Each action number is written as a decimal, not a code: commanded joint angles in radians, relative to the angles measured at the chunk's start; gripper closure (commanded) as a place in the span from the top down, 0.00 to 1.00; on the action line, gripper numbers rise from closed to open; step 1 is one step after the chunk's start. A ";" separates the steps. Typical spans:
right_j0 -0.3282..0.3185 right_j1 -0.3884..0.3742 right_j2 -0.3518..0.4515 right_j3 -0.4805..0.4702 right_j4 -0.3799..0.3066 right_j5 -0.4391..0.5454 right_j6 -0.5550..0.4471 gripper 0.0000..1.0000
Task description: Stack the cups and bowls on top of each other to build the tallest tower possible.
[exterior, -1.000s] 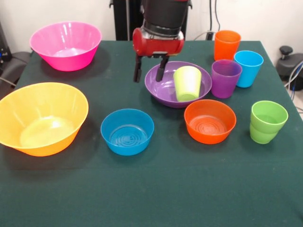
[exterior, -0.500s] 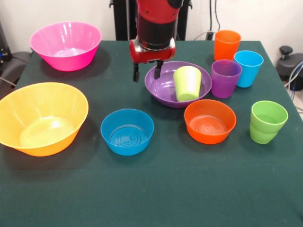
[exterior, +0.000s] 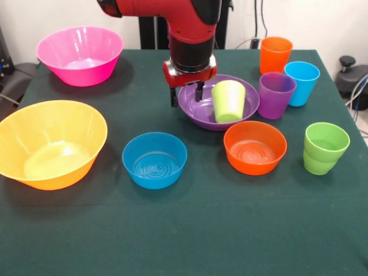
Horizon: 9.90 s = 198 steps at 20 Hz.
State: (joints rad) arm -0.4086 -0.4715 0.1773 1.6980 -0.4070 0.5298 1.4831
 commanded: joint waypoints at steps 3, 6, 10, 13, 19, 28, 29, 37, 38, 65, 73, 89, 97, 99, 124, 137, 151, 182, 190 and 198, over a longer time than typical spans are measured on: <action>-0.001 0.038 0.144 0.036 -0.123 -0.062 -0.097 1.00; 0.013 0.040 0.131 0.024 -0.140 -0.038 -0.083 1.00; 0.021 0.039 0.127 0.015 -0.153 -0.030 -0.071 1.00; 0.012 0.039 0.141 0.019 -0.161 -0.041 -0.071 1.00; 0.007 0.044 0.150 0.019 -0.180 -0.059 -0.068 0.00; 0.011 0.036 0.148 0.018 -0.186 -0.075 -0.030 0.00; 0.015 0.030 0.142 0.018 -0.185 -0.075 -0.020 0.00; 0.043 -0.039 0.101 0.014 -0.187 -0.030 -0.004 0.00; 0.047 -0.048 0.095 0.010 -0.192 -0.024 -0.007 0.00; 0.001 -0.056 0.098 -0.054 -0.206 0.073 -0.101 0.00; -0.010 -0.032 0.098 -0.086 -0.219 0.080 -0.123 0.00; -0.043 0.002 0.110 -0.134 -0.252 0.091 -0.165 0.00; -0.052 0.006 0.115 -0.143 -0.257 0.092 -0.174 0.00; -0.054 0.008 0.116 -0.146 -0.258 0.092 -0.177 0.00; -0.244 0.003 0.287 -0.109 -0.306 0.095 -0.314 0.00; -0.259 0.038 0.453 -0.129 -0.331 0.100 -0.370 0.00; -0.260 0.076 0.508 -0.218 -0.353 0.192 -0.449 0.00; -0.292 0.071 0.496 -0.227 -0.447 0.297 -0.608 1.00; -0.298 0.071 0.508 -0.227 -0.454 0.313 -0.637 1.00; -0.379 -0.025 0.576 -0.123 -0.372 0.336 -0.661 1.00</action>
State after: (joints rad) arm -0.7366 -0.4332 0.7011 1.5263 -0.7768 0.7452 1.1920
